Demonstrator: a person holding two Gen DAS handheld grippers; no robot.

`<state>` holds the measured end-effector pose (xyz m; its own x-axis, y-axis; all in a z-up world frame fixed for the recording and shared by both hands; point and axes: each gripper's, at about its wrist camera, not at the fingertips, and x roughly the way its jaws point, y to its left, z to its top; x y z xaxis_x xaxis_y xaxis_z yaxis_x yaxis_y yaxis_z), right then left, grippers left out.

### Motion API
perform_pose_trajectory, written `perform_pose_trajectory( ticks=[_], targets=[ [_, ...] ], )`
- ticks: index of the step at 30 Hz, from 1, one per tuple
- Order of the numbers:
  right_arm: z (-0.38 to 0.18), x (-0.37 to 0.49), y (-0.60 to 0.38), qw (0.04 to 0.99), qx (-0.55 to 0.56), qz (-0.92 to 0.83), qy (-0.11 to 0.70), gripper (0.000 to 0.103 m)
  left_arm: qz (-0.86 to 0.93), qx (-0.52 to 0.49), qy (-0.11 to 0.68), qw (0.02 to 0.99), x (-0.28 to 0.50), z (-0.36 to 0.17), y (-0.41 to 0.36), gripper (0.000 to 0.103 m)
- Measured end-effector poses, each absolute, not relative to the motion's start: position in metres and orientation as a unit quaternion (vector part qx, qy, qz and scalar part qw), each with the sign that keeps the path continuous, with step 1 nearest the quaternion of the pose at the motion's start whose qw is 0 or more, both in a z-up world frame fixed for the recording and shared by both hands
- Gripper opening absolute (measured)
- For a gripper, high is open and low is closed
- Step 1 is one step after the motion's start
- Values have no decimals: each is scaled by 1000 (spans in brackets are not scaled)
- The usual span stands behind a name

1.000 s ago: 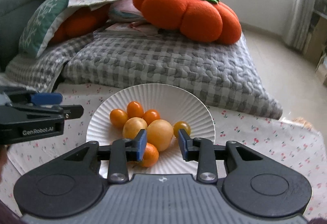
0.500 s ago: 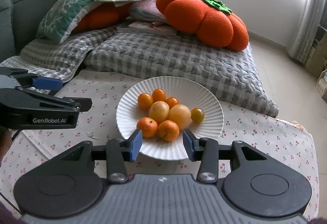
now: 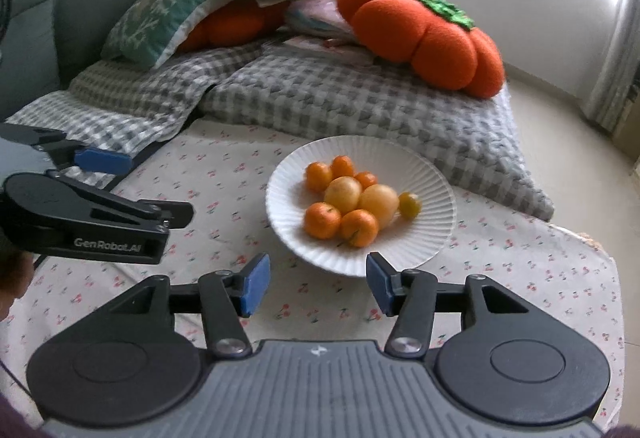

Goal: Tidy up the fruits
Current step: 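Withdraw both tools from the plate toward the green cherry tomatoes, then grasp a green cherry tomato with the left tool while the right tool grasps another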

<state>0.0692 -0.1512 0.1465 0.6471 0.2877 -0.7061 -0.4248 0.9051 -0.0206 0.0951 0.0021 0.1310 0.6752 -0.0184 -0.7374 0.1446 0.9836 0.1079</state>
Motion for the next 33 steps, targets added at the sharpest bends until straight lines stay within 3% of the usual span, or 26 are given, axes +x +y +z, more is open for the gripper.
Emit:
perform_pose_trajectory(
  ticks=[10, 15, 22, 29, 33],
  targets=[
    [119, 46, -123, 861, -134, 246, 425, 60, -27, 66, 468, 881, 86, 100, 23, 77],
    [100, 52, -118, 833, -92, 216, 502, 61, -20, 55, 495, 867, 85, 87, 29, 77],
    [97, 44, -112, 822, -77, 227, 516, 66, -36, 51, 519, 853, 83, 75, 28, 77],
    [86, 48, -109, 820, -86, 219, 522, 53, -43, 72, 530, 844, 81, 61, 23, 77],
    [84, 50, -108, 819, -83, 221, 523, 51, -50, 84, 531, 842, 82, 57, 21, 76]
  ],
)
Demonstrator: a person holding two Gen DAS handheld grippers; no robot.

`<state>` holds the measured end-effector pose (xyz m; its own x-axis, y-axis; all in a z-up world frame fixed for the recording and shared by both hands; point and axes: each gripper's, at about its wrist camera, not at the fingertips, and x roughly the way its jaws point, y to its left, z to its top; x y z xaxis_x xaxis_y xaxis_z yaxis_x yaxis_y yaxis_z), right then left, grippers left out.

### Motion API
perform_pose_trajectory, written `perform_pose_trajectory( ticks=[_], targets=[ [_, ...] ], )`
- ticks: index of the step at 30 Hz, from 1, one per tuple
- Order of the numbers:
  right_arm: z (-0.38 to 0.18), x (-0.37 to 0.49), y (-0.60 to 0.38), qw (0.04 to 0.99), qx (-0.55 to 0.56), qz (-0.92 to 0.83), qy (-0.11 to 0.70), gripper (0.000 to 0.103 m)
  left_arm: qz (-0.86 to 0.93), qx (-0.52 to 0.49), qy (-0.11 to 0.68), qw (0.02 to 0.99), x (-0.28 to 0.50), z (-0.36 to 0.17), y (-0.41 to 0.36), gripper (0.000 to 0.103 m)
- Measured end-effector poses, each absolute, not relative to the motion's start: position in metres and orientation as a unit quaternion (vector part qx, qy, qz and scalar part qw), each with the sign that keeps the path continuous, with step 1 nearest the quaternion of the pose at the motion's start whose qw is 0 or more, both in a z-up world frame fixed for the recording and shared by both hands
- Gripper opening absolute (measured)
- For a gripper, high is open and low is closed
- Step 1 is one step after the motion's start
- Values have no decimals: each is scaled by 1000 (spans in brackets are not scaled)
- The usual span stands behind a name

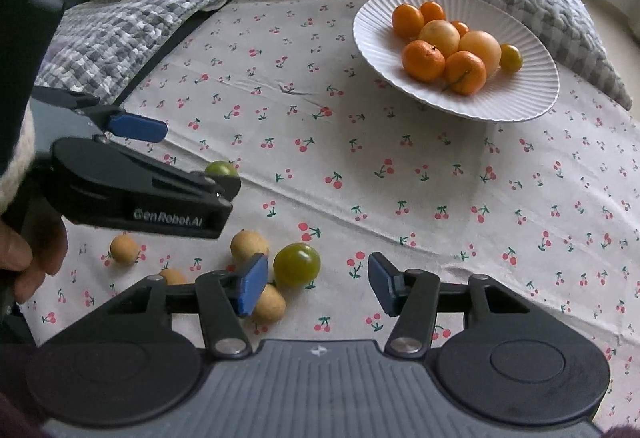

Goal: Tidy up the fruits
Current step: 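Grasp a green cherry tomato with the left tool while the right tool grasps another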

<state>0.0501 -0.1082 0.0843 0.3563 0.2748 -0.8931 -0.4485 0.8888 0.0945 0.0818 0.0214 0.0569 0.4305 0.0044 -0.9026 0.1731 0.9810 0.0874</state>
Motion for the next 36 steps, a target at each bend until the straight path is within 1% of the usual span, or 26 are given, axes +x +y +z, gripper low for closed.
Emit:
perform_pose_trajectory(
  ticks=[2, 3, 4, 5, 7, 10, 16, 21, 25, 30, 32, 36],
  targets=[
    [82, 51, -106, 818, -86, 221, 524, 51, -53, 85, 533, 840, 83, 55, 22, 75],
    [80, 51, -105, 817, -88, 222, 525, 50, -52, 87, 532, 841, 83, 55, 21, 71],
    [79, 51, -103, 816, -92, 222, 526, 49, -50, 90, 531, 841, 83, 54, 21, 63],
    [78, 51, -102, 815, -95, 222, 526, 49, -50, 92, 530, 841, 84, 53, 21, 59],
    [76, 51, -99, 814, -100, 225, 526, 48, -54, 87, 532, 841, 84, 51, 22, 47],
    [75, 51, -97, 812, -104, 229, 526, 47, -67, 93, 535, 837, 83, 49, 19, 38],
    [70, 54, -94, 809, -115, 231, 528, 44, -78, 103, 536, 834, 83, 44, 14, 25],
    [65, 54, -91, 806, -123, 234, 530, 42, -86, 115, 529, 836, 82, 42, 10, 19],
    [62, 53, -85, 803, -136, 241, 528, 40, -88, 117, 526, 838, 82, 42, 9, 19],
    [59, 52, -81, 800, -147, 246, 527, 33, -90, 124, 524, 838, 81, 42, 8, 18],
    [60, 52, -81, 801, -150, 248, 525, 27, -91, 125, 523, 838, 81, 42, 8, 18],
    [59, 51, -80, 802, -157, 248, 520, 26, -93, 127, 523, 838, 80, 42, 7, 18]
  ],
)
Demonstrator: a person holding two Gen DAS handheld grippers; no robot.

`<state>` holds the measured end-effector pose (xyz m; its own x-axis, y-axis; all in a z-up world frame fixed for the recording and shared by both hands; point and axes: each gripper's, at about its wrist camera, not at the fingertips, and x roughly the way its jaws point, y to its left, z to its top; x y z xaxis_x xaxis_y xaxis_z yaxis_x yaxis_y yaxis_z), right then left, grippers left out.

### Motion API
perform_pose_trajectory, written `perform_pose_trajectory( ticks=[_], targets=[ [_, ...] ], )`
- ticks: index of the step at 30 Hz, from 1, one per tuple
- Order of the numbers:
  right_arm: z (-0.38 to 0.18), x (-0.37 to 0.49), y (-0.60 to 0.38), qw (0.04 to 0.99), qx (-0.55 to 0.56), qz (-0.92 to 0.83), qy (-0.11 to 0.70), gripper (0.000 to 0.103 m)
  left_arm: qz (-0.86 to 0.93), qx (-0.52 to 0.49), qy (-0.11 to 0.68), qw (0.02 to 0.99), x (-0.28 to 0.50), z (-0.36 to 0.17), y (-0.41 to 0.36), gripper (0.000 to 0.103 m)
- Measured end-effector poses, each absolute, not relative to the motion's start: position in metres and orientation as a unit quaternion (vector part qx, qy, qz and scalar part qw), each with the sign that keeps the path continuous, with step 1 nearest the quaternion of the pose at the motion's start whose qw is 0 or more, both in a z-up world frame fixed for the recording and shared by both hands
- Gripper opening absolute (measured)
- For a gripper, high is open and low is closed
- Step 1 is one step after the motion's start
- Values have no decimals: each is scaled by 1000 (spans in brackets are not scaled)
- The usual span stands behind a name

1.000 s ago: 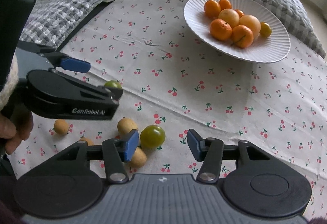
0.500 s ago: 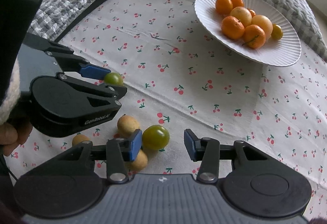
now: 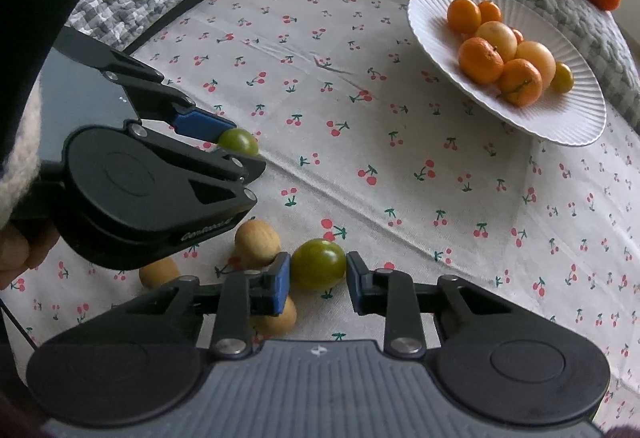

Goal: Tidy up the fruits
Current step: 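Grasp a green cherry tomato with the left tool while the right tool grasps another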

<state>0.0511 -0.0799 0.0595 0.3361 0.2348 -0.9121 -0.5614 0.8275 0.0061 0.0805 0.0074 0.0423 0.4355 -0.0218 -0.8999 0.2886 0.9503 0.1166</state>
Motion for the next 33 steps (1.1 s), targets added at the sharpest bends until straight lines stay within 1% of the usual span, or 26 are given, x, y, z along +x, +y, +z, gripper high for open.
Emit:
perform_pose_trajectory(
  ticks=[11, 33],
  targets=[
    [66, 51, -80, 809, -164, 249, 507, 26, -99, 128, 521, 838, 81, 46, 5, 17],
    [96, 70, -102, 843, -128, 228, 470, 25, -79, 88, 484, 867, 98, 81, 5, 17]
  ],
)
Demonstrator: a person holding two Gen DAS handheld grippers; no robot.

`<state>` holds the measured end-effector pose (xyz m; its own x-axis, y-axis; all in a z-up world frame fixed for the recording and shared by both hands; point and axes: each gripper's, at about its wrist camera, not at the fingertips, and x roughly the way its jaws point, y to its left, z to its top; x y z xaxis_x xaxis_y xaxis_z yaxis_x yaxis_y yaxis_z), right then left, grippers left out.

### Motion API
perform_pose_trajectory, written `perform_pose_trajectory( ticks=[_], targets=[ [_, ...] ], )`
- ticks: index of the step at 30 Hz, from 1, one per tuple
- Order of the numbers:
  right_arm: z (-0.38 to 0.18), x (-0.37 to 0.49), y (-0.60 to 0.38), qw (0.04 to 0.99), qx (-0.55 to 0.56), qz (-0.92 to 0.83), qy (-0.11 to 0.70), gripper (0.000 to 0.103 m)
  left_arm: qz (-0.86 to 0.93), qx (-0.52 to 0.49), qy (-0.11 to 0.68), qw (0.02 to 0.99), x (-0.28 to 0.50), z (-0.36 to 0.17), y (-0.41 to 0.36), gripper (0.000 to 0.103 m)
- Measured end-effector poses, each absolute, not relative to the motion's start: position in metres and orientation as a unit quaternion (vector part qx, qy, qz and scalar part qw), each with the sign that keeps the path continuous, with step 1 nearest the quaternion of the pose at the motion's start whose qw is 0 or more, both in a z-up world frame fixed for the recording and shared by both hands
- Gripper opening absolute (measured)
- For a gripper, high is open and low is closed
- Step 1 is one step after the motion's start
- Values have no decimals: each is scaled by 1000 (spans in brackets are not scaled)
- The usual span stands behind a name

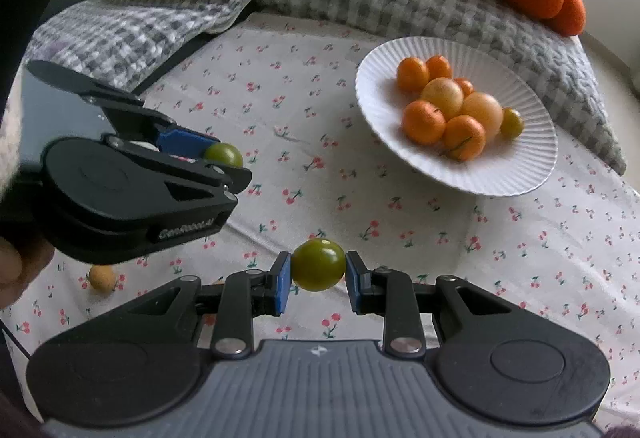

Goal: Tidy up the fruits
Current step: 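Carry both green cherry tomatoes over the white plate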

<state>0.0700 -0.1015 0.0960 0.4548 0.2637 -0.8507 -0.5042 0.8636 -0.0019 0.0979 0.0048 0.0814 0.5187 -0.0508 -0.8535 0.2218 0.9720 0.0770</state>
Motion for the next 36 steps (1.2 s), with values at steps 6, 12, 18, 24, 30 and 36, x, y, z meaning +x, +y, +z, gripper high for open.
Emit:
perform_pose_trajectory(
  ticks=[6, 12, 18, 24, 30, 36],
  targets=[
    [111, 82, -119, 857, -101, 212, 459, 25, -76, 89, 475, 872, 104, 88, -6, 17],
    [126, 97, -138, 870, -64, 196, 448, 26, -78, 82, 465, 878, 113, 95, -16, 17],
    [140, 115, -159, 883, -27, 181, 433, 26, -79, 51, 457, 885, 131, 105, -19, 17],
    [144, 142, -189, 893, 5, 148, 424, 26, -75, 39, 440, 894, 157, 109, -21, 17],
    [134, 165, -204, 895, 15, 130, 427, 26, -75, 32, 436, 896, 186, 105, -25, 17],
    [119, 178, -207, 892, -1, 137, 432, 26, -94, 13, 439, 894, 207, 88, -31, 17]
  ],
)
